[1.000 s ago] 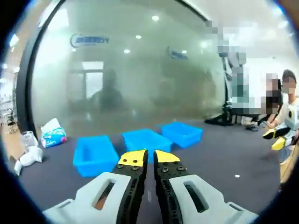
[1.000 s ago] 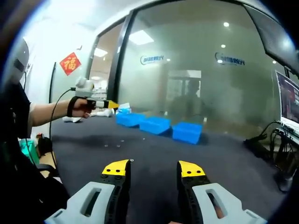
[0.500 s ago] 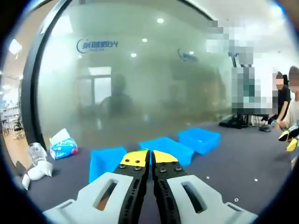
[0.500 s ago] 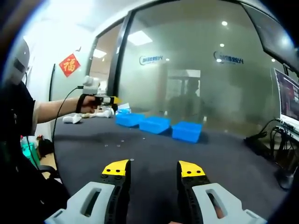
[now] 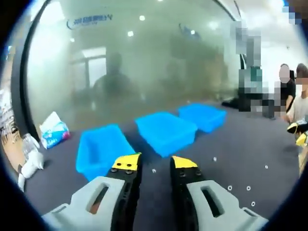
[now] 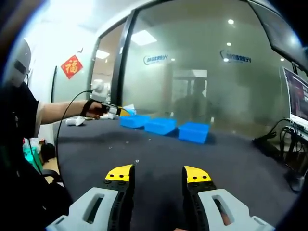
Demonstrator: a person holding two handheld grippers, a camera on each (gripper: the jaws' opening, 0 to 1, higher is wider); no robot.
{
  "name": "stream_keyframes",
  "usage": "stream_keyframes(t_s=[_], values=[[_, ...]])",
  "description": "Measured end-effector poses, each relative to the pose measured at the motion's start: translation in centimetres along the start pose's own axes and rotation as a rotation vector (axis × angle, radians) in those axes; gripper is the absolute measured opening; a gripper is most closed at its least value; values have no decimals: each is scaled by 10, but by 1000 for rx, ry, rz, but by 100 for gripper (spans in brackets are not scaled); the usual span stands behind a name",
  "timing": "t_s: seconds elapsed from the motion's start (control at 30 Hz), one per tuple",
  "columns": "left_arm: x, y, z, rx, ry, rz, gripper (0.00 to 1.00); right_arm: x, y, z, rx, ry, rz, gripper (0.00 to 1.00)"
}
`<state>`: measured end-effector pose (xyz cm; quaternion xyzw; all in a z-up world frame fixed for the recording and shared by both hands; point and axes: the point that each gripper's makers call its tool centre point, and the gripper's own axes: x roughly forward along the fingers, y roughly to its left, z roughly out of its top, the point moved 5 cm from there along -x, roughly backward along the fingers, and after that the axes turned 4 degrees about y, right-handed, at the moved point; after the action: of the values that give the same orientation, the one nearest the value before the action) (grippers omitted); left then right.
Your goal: Sort the screws, nuts, and washers into the corresponding bins
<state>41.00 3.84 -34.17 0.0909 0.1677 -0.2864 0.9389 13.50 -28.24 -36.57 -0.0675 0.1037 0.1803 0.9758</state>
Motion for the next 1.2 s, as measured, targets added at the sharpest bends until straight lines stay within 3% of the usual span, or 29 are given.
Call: stream_keyframes(t_s=[0.2, 0.4, 0.77, 1.2], values=[[20, -3, -20, 29, 193, -22, 23, -1, -1, -2, 6, 3, 0, 36], [37, -8, -30, 51, 251, -29, 23, 0, -2, -4, 11, 5, 2, 36], [50, -2, -36, 32, 266, 16, 20, -1, -6, -10, 24, 12, -6, 36], [59, 5, -42, -22, 261, 17, 17, 0, -5, -11, 26, 16, -4, 36]])
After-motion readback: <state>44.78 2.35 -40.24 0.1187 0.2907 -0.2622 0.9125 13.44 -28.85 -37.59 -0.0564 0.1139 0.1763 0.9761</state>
